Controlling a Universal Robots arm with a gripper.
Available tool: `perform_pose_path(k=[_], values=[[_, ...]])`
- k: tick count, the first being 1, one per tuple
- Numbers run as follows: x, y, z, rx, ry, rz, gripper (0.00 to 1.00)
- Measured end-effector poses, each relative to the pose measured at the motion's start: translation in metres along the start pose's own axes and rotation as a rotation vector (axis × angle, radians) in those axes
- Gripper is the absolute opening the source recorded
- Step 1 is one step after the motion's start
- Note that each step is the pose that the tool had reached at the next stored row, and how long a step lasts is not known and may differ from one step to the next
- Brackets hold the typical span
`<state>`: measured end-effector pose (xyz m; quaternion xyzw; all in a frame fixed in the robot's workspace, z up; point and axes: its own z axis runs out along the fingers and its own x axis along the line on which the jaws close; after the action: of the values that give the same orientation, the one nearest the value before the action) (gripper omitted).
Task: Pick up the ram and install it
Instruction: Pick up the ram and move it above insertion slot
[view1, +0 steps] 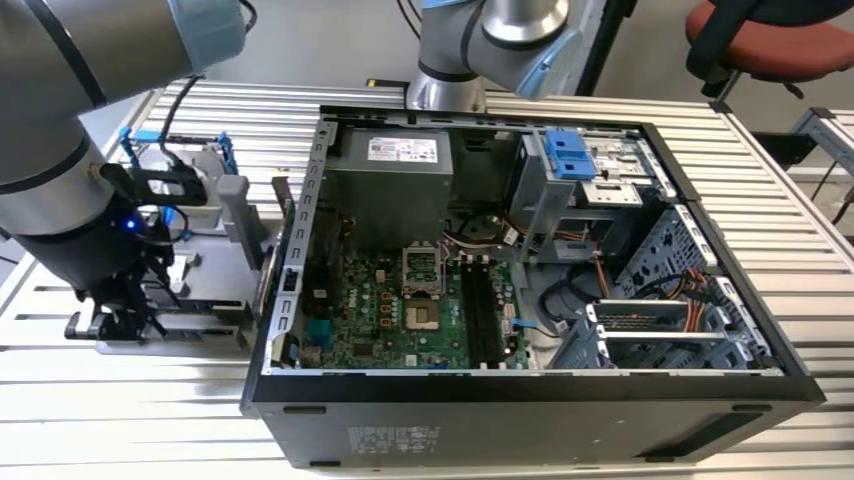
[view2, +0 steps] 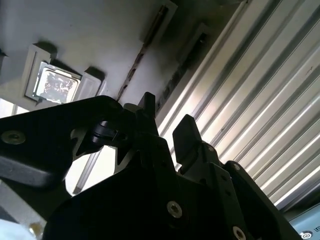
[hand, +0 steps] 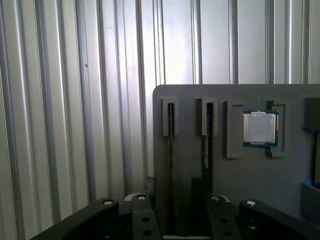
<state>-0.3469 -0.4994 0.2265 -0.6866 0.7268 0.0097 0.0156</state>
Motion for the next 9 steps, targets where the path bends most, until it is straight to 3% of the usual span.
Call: perform_pose_path(k=[9], values=[[0.0007, 0.0000, 0.0164, 0.0001, 0.0000, 0.002, 1.00]])
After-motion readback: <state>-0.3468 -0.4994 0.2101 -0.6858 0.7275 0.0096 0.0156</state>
